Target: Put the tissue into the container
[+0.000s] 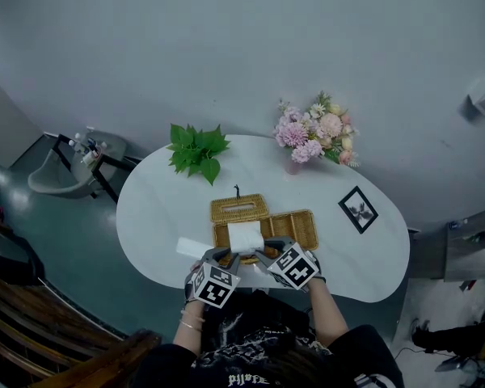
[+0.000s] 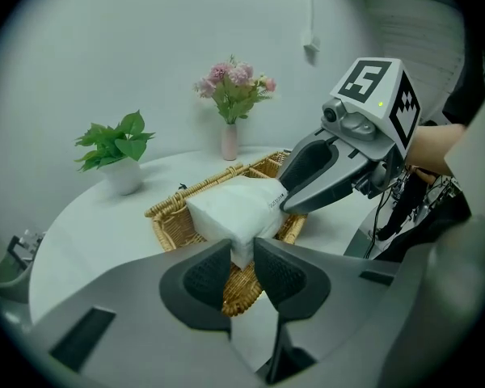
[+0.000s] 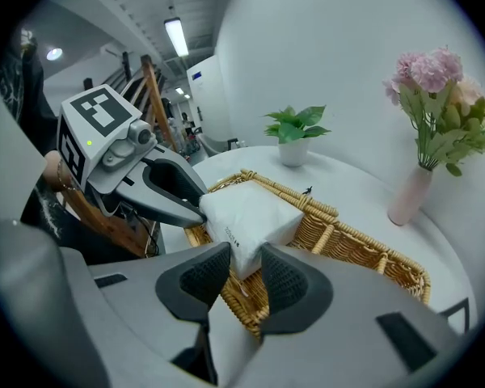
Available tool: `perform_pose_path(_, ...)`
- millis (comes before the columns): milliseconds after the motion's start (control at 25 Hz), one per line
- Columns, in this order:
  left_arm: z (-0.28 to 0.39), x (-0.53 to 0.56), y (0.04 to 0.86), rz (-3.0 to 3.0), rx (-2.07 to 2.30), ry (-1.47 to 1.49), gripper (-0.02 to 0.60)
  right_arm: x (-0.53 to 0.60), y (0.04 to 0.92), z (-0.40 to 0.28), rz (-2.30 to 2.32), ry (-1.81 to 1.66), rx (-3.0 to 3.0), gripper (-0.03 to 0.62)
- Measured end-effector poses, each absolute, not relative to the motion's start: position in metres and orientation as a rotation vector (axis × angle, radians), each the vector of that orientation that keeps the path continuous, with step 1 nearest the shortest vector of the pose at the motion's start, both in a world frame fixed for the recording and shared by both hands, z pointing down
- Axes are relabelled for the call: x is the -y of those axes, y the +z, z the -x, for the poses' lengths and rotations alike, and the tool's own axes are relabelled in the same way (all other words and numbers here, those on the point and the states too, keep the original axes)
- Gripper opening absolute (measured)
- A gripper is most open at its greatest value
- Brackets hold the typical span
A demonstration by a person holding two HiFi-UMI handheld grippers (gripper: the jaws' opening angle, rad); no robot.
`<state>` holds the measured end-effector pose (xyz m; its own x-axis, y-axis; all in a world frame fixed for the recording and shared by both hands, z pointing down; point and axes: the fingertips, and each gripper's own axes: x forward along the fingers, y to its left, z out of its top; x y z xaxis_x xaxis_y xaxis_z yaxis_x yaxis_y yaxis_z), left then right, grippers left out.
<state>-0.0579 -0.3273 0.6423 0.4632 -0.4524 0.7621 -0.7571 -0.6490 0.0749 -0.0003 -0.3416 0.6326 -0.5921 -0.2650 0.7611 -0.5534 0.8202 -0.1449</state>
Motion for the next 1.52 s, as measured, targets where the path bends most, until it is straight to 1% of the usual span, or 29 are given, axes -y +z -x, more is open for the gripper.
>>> perform_pose_path(240,0.058,0.327,0.646,-2.259,0.982,1.008,0.106,0.343,0.638,-0.002,-0.567,0.527,2.185,0.143)
perform_pose_path(360,0.06,0.327,0.649,-2.206,0.967,0.97,0.11,0.34,0.639,0.002,-0.527,0.562,2.18,0.167)
perform_pose_path(480,0.059,0.328,0.647,-2.202,0.969,0.955,0.112,0.339,0.64,0.002,-0.516,0.565,2.171,0.172)
perform_pose_path(600,0.06,0.328,0.647,-2.216,0.991,0.965,0.123,0.34,0.641,0.001,-0.518,0.549,2.166,0.175)
perform_pose_path(680,0.061,0.328,0.648,-2.216,0.999,0.97,0.135,0.339,0.642,0.001,-0.51,0.551,2.165,0.193)
perform_pose_path(880,0.063,0.328,0.646,-2.193,0.993,0.974,0.155,0.339,0.642,0.003,-0.503,0.558,2.168,0.209)
perform_pose_path(1520,0.059,0.329,0.642,-2.215,0.986,0.943,0.164,0.339,0.635,0.003,-0.52,0.559,2.236,0.239)
